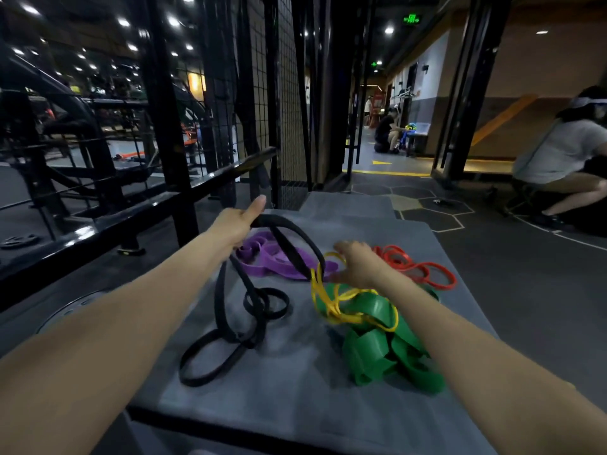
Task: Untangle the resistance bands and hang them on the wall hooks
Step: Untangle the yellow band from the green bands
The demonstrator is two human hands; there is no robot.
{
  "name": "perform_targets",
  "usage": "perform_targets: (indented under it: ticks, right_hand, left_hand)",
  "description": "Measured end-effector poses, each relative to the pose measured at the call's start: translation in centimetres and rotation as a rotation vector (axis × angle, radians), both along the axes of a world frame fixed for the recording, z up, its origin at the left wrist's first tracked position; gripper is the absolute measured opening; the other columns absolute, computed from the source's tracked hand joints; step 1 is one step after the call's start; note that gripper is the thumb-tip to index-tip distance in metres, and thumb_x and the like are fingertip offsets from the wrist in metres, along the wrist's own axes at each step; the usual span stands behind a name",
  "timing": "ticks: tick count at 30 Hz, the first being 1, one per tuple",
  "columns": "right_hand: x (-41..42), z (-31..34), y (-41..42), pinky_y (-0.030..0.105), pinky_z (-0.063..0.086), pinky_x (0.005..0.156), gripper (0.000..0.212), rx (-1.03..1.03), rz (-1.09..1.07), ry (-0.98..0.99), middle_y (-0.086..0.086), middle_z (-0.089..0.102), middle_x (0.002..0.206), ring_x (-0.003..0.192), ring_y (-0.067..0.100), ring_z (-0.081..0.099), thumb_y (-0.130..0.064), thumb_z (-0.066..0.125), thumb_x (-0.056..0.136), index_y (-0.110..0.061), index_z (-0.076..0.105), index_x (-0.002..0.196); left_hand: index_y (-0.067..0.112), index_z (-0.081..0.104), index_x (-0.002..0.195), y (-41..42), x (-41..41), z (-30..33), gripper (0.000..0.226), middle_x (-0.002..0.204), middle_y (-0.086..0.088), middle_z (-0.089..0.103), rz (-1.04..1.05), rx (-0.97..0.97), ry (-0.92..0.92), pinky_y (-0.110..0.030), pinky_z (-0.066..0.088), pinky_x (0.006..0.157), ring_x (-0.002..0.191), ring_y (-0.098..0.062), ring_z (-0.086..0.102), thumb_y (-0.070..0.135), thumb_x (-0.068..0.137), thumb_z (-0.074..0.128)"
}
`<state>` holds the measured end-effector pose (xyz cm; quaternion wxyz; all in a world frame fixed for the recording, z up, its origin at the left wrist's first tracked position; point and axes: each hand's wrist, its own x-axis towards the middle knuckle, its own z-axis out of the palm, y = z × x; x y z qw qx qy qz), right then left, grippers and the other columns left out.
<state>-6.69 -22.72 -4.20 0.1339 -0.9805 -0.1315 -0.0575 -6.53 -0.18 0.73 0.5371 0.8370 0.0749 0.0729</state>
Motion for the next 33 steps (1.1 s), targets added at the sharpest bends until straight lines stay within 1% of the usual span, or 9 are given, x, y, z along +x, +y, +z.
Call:
perform_targets:
  ticks: [5, 8, 10, 12, 16, 18, 24, 29, 33]
  right_hand:
    - [-0.3, -0.8, 2.6, 0.026, 0.038, 0.076, 0.055, 0.203, 0.024, 0.105, 0.008, 0.061, 0.111, 0.108, 0.026, 0.057, -0.028, 0.079, 0.071, -0.005, 0.054, 0.115]
    - [-0.9, -1.8, 2.9, 0.029, 0.039, 0.081, 0.041, 0.089, 0.036, 0.133, 0.011, 0.06, 0.114, 0.108, 0.026, 0.058, -0.028, 0.072, 0.078, -0.006, 0.056, 0.11]
    - [-1.1, -2.8, 2.5, 0.03, 0.039, 0.074, 0.018, 0.025, 0.014, 0.094, 0.015, 0.06, 0.1, 0.091, 0.027, 0.058, -0.027, 0.068, 0.081, -0.015, 0.053, 0.081]
    - [-0.7, -3.5, 1.6, 0.028, 0.034, 0.066, 0.027, 0.116, -0.034, 0.068, 0.013, 0.056, 0.082, 0.078, 0.025, 0.053, -0.021, 0.063, 0.083, -0.019, 0.044, 0.064]
    - [0.5, -0.4, -0.2, 0.018, 0.038, 0.058, 0.012, 0.447, -0.107, -0.063, 0.006, 0.062, 0.077, 0.076, 0.012, 0.056, -0.011, 0.056, 0.089, -0.009, 0.065, 0.082]
    - [1.0, 2.6, -1.1, 0.006, 0.037, 0.048, 0.016, 0.558, -0.094, -0.146, 0.007, 0.064, 0.077, 0.072, 0.014, 0.056, -0.012, 0.051, 0.094, -0.005, 0.062, 0.084]
    - [1.0, 10.8, -1.8, 0.027, 0.038, 0.05, 0.025, 0.581, 0.055, -0.275, 0.0, 0.047, 0.059, 0.052, 0.014, 0.044, -0.023, 0.043, 0.098, -0.007, 0.055, 0.083]
    - [0.9, 12.2, -1.8, 0.031, 0.032, 0.053, 0.029, 0.554, 0.075, -0.264, 0.001, 0.046, 0.059, 0.053, 0.015, 0.039, -0.022, 0.043, 0.098, -0.002, 0.061, 0.091]
    - [0.5, 12.0, -1.7, 0.03, 0.032, 0.054, 0.028, 0.542, 0.082, -0.285, 0.0, 0.044, 0.059, 0.053, 0.015, 0.038, -0.021, 0.043, 0.098, -0.001, 0.062, 0.091]
  left_hand:
    - [0.017, 0.044, 0.062, -0.9, -0.5, 2.9, 0.05, 0.058, 0.0, 0.03, -0.014, -0.068, -0.098, -0.028, 0.023, 0.049, 0.05, -0.015, 0.029, 0.063, 0.082, 0.05]
    - [0.017, 0.053, 0.077, -0.8, -0.7, 4.3, 0.045, 0.056, 0.004, 0.025, -0.046, -0.241, -0.122, -0.025, 0.019, 0.047, 0.048, -0.011, 0.024, 0.062, 0.081, 0.053]
    - [0.025, 0.053, 0.085, -0.7, -0.7, 5.3, 0.04, 0.056, 0.005, 0.024, -0.059, -0.313, -0.15, -0.023, 0.019, 0.044, 0.046, -0.009, 0.022, 0.065, 0.079, 0.053]
    - [0.024, 0.053, 0.103, -0.5, -0.7, 6.2, 0.049, 0.055, 0.005, 0.024, -0.07, -0.345, -0.176, -0.021, 0.019, 0.042, 0.046, -0.008, 0.021, 0.066, 0.078, 0.052]
    - [-0.001, 0.048, 0.125, 0.5, -0.1, 6.8, 0.084, 0.055, 0.004, 0.024, -0.047, -0.266, -0.204, -0.023, 0.021, 0.046, 0.048, -0.01, 0.022, 0.069, 0.078, 0.048]
    - [-0.004, 0.046, 0.128, 1.0, 0.2, 6.2, 0.087, 0.055, 0.002, 0.026, -0.016, -0.223, -0.182, -0.024, 0.021, 0.048, 0.049, -0.011, 0.023, 0.069, 0.08, 0.045]
    - [-0.001, 0.049, 0.127, 1.3, 1.0, 5.9, 0.086, 0.058, 0.001, 0.029, 0.001, -0.27, -0.116, -0.024, 0.024, 0.049, 0.05, -0.012, 0.024, 0.071, 0.079, 0.044]
    - [0.021, 0.058, 0.078, 0.8, 0.5, 6.7, 0.055, 0.061, 0.004, 0.031, -0.2, -0.209, -0.145, -0.023, 0.022, 0.047, 0.05, -0.01, 0.025, 0.067, 0.05, 0.068]
    - [0.021, 0.06, 0.075, 1.3, 0.5, 6.0, 0.037, 0.059, 0.003, 0.028, -0.176, -0.146, -0.159, -0.025, 0.02, 0.047, 0.051, -0.011, 0.025, 0.056, 0.067, 0.07]
